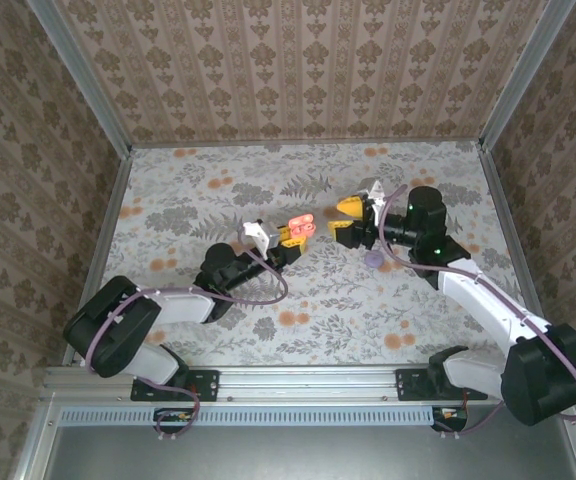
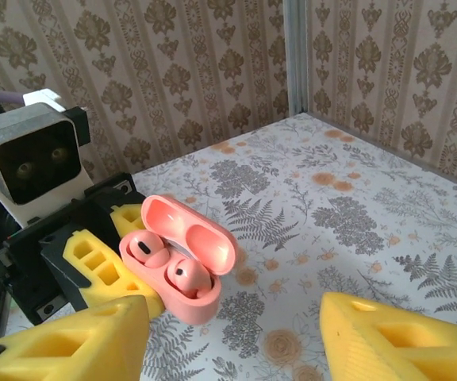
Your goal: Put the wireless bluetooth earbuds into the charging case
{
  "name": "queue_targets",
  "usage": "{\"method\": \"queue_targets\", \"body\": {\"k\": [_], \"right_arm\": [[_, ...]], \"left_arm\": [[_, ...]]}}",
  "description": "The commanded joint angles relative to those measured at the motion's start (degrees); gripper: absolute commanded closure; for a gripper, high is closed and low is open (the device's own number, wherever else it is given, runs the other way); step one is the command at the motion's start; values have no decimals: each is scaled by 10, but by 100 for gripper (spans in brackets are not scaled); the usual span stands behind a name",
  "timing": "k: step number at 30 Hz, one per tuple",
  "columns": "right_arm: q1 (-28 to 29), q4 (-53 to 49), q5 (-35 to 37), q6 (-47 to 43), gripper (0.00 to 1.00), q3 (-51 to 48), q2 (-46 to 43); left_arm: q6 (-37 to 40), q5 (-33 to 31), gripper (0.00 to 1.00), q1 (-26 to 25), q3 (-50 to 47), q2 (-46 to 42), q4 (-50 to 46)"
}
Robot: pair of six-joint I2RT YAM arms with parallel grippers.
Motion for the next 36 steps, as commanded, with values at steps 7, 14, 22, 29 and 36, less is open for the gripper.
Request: {"method": "queue_targets", "body": {"k": [7,14,22,29,36], "right_arm": [[-14,-208,-88,-124,27,92,-1],[-6,-258,-122,-190,21,104,5],[13,-264,-120,-224,22,110,24],[22,-272,-135,-226,22,130,55],[31,-272,-146,-235,22,138,75]], "left_arm": [[8,88,86,15,15,-44,-20],[7,105,86,20,22,-53,-30],[2,116,86,20,32,-51,-32],[2,124,86,20,38,-51,-34],[2,128,86,20,40,-52,-39]]}}
